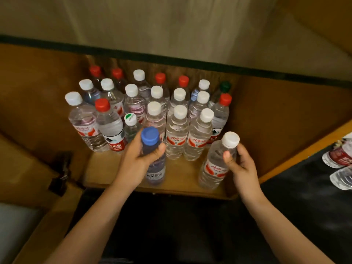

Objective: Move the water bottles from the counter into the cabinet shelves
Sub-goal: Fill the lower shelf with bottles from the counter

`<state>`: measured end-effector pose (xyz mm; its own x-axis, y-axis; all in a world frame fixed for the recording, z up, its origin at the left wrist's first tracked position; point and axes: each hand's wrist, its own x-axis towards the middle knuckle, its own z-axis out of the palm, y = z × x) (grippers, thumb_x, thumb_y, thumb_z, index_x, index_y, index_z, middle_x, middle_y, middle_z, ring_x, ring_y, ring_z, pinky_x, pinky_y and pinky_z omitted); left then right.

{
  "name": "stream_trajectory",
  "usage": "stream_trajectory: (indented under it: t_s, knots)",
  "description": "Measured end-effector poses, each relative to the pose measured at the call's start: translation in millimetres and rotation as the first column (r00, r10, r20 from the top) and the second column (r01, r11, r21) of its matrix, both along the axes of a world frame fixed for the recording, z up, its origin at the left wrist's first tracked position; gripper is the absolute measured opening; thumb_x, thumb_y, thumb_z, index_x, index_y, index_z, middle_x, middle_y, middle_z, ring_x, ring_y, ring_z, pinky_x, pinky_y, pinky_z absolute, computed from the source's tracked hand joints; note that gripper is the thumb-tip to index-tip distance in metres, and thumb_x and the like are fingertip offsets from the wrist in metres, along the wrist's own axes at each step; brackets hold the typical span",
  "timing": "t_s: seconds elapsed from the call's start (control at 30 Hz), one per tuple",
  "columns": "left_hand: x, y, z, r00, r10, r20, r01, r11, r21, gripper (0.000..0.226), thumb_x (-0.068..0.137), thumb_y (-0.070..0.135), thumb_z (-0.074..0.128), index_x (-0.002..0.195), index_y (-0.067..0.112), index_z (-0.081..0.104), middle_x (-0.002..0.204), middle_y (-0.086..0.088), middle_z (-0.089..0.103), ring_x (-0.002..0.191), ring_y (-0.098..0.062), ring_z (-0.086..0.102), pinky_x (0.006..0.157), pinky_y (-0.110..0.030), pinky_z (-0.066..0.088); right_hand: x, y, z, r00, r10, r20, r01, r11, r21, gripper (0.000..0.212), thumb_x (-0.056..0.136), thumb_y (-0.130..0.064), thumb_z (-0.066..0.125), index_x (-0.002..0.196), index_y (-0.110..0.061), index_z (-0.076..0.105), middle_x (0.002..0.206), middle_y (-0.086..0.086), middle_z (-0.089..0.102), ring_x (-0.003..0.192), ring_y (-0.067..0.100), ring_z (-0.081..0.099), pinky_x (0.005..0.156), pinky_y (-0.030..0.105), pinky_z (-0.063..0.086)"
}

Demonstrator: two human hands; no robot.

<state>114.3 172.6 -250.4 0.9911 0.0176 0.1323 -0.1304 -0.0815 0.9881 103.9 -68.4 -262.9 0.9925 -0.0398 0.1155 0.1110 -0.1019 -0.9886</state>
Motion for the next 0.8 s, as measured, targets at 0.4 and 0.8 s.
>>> stream_trajectory:
  t_s: [0.4, 0.8]
  knots:
    - [10, 9, -21, 0.992, -0.032, -0.119, 0.036, 0.999, 0.034, 0.051, 0.056, 0.047, 0.072, 0.098, 0.040, 0.044, 0.095, 0.022, 0.063, 0.088, 0.018, 0.057, 0.067, -0.007, 0.047, 56, 1, -24, 0.987, -0.149, -0.063, 0.154, 0.985, 0.083, 0.063, 0.087, -0.045, 0.050, 0.143, -0.027, 0.028, 0.137, -0.013, 0.049, 0.123, 0.004, 0.050, 0.095, 0.023, 0.046]
    - [-12, -7, -55, 0.953, 0.186, -0.237, -0.186, 0.982, 0.023, 0.089, 0.053, 0.011, 0.083, 0.125, 0.025, 0.032, 0.114, 0.017, 0.053, 0.102, 0.003, 0.055, 0.081, -0.015, 0.044, 61, 13, -70, 0.947, -0.157, -0.282, 0.214, 0.959, 0.184, 0.063, 0.088, -0.022, 0.057, 0.135, -0.041, 0.021, 0.142, -0.004, 0.040, 0.132, 0.025, 0.039, 0.105, 0.059, 0.034]
